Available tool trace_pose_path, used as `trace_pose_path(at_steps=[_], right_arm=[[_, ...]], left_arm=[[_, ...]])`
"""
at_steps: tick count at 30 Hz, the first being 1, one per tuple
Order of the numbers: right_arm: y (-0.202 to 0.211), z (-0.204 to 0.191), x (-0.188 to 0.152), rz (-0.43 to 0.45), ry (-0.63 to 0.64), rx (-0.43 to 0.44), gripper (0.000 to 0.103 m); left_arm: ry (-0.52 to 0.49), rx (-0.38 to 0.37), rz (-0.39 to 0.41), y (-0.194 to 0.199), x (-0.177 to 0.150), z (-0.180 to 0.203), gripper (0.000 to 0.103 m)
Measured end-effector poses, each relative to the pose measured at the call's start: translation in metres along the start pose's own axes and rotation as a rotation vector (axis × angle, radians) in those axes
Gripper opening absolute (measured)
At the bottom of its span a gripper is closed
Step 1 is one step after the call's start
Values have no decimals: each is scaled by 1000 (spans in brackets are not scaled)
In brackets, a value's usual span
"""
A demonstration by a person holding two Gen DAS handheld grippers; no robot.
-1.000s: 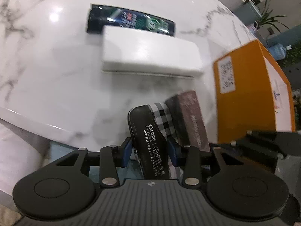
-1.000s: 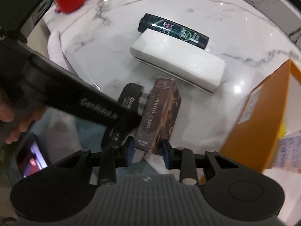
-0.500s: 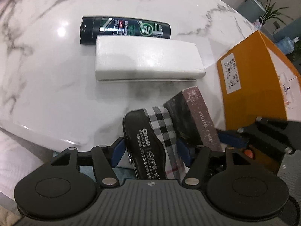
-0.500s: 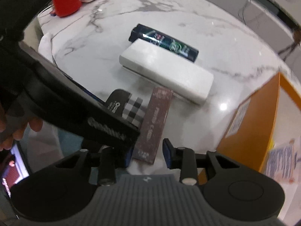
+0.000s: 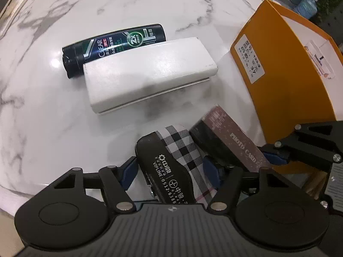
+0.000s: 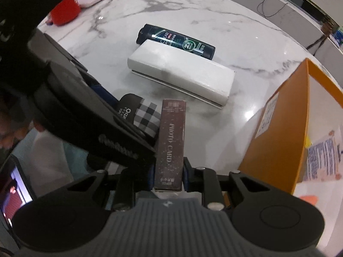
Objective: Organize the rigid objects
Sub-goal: 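Lift the plaid case and PHOTO CARD box toward the orange box with both tools, then carry the plaid case with the left tool while the right tool carries the PHOTO CARD box over the box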
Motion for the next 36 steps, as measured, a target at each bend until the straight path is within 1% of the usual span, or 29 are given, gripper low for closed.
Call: trace_pose_path(at_steps=[3,5,7,10,13,14,18,21,23,24,25,26,30,33,35,36], right_arm=[[-1,-1,-2,24,-47,19,23],[-2,0,-3,41,-52,14,24],[-3,1,-3,61,-50,6,25],[-3,1,-3,81,-41,-5,30],[-7,-2,-4,90,-6,-32,30],[-9,-3,-5,90,1,-36,30],[-14,-6,-10,98,23,-38,31],[-15,-7,-11,109,18,-25,31],[-15,-6,-10,110,12,-11,35],[-14,-6,-10,110,8,-6,40],[-14,-7,-10,110,6,-4,46],[-14,-7,-9,108,10,-4,48],[-15,-6,-10,98,2,33,45],[-13,-6,-9,97,3,35,42],[-13,-6,-8,96,-2,35,41],[-14,-6,-8,94,-1,34,41]], left_arm=[[-7,30,3,2,0,0,75],[44,21,-5,0,-2,-2,77],[97,6,-19,-5,-5,-1,82],[100,41,3,-5,-9,5,84],[94,89,16,-8,-10,12,83],[80,102,21,-9,-10,15,81],[0,136,48,-9,-12,20,82],[-23,122,55,-9,-12,18,80],[-31,110,45,-8,-11,15,77],[-43,103,38,-7,-11,14,76],[-62,98,34,-6,-12,13,76],[-98,90,31,-5,-11,13,76],[-219,56,29,-5,-7,7,76],[-291,63,15,-6,-7,5,76],[-313,48,25,-6,-9,5,76],[-308,43,28,-6,-9,5,76]])
Point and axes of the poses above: each gripper's, at about its wrist camera, not at the fingertips, and y roughly against the way its jaws point, z to its right, x to its top, the point moved 4 cm from there along -y, roughly the way its jaws point, and after that the axes turned 5 degrees about -y, right-handed, at the moved point
